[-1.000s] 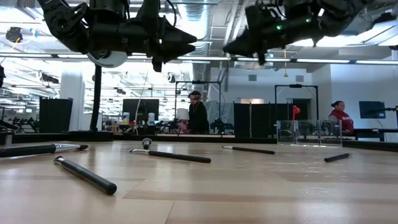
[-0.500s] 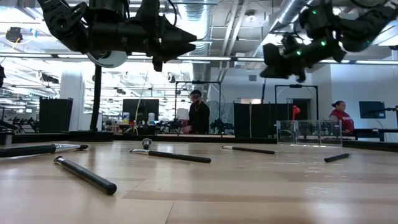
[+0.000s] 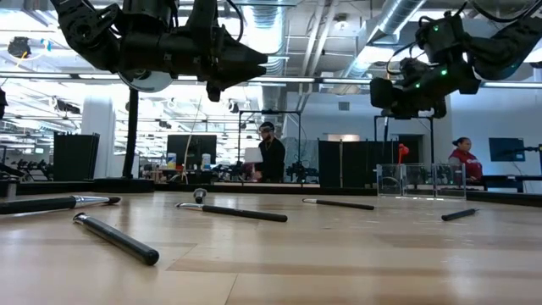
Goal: Sort items
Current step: Put the foundation brush into the transparent organizer
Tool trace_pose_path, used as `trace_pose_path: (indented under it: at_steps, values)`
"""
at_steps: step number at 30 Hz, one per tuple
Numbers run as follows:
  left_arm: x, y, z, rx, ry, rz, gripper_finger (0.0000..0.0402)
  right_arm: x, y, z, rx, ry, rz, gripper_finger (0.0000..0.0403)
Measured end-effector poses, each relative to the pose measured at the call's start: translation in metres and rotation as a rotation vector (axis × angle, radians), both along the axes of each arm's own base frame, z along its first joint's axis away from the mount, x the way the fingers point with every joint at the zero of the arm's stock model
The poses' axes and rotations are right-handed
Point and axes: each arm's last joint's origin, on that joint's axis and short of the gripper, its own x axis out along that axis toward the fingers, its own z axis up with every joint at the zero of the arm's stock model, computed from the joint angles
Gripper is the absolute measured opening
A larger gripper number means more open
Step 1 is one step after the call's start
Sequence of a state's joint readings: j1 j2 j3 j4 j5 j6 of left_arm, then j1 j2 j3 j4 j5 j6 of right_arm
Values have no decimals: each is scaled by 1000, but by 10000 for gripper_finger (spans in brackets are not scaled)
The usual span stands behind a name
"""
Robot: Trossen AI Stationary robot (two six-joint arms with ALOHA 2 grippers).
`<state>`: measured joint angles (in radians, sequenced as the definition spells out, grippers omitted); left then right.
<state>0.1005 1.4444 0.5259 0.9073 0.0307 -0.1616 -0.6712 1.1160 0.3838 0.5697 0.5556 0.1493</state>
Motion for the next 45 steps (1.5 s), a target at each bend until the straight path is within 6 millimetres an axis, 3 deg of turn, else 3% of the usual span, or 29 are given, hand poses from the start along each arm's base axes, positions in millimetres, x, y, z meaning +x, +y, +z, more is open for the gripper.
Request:
trace_pose_path:
  at_steps: [9,28,45]
  values:
    - [0,0,0,0,1,0,127,-12,-12,0,2,-7,-82,8]
    - [0,0,0,-3,1,0,126,-22,-19,-6,49,23,-154,8]
    - [0,0,0,-4,1,0,126,-18,-26,-12,60,5,-99,8]
